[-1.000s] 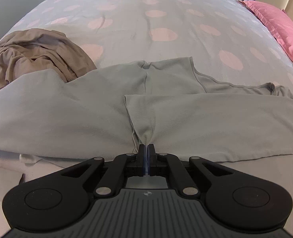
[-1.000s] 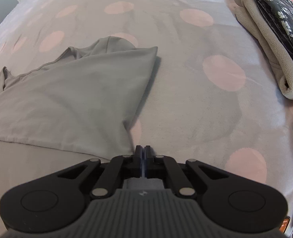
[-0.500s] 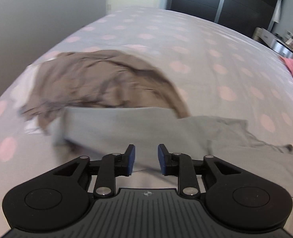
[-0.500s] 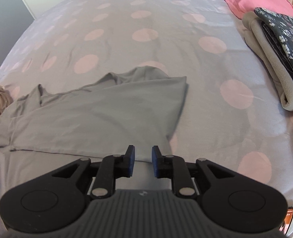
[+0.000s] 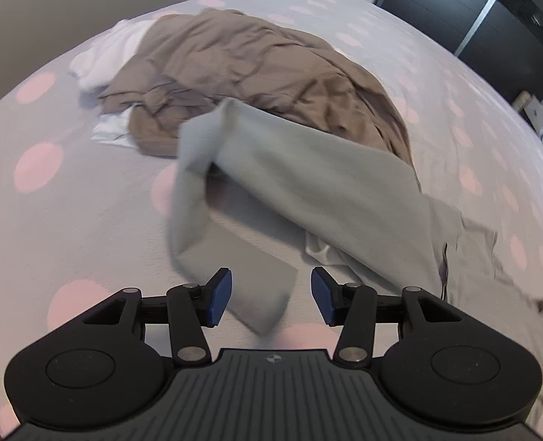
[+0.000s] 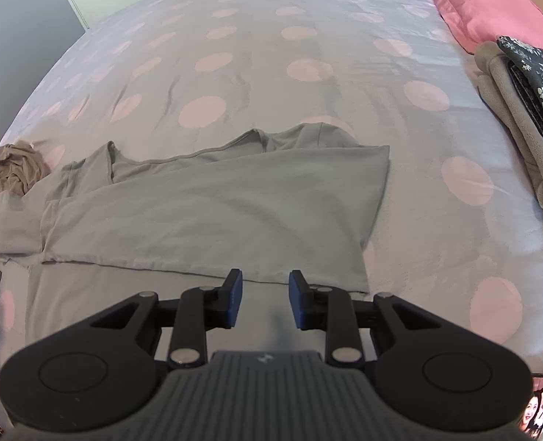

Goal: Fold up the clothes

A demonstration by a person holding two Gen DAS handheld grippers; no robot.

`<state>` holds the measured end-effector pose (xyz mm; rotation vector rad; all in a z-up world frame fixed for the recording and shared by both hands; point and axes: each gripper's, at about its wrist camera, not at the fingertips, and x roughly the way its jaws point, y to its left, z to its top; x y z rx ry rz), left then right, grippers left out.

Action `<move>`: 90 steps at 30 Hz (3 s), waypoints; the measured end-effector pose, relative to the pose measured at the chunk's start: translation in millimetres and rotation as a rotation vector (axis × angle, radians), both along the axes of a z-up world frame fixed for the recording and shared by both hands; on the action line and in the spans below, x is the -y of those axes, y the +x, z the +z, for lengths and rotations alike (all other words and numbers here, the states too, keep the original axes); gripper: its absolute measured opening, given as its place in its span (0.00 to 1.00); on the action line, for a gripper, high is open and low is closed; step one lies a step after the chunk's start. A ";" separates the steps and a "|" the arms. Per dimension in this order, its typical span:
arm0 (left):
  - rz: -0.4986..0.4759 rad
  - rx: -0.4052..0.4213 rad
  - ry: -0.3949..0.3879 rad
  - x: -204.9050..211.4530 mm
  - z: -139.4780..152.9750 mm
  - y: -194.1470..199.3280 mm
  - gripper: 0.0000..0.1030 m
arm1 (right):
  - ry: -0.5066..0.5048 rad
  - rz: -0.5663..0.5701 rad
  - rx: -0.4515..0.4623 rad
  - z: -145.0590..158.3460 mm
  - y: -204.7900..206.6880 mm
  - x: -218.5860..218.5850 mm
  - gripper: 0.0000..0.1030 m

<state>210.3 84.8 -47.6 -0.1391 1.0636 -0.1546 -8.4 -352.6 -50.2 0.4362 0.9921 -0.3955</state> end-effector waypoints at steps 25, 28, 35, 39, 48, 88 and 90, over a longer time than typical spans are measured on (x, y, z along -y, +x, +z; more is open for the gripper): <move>-0.113 0.355 -0.065 2.1 108.7 -32.6 0.06 | -0.026 0.022 -0.014 -6.5 9.9 -1.6 0.31; -0.158 0.464 -0.182 5.2 146.9 -43.1 0.06 | -0.030 0.030 -0.008 -5.4 10.1 -3.2 0.31; -0.377 0.544 -0.416 56.1 192.9 -59.5 0.06 | -0.042 0.036 0.015 0.2 9.0 -4.5 0.32; -0.489 0.481 -0.462 111.4 188.5 -65.1 0.06 | -0.030 0.015 0.023 2.7 4.8 2.4 0.32; -0.763 0.327 -0.401 241.5 142.5 -76.5 0.06 | 0.006 -0.025 0.054 13.1 -7.2 18.3 0.32; -0.258 0.117 -0.105 134.8 36.6 -5.8 0.42 | 0.169 -0.093 -0.004 -53.6 7.1 52.6 0.02; -0.255 0.117 -0.095 131.3 32.0 -4.2 0.42 | 0.161 -0.084 0.021 -44.4 5.8 51.0 0.02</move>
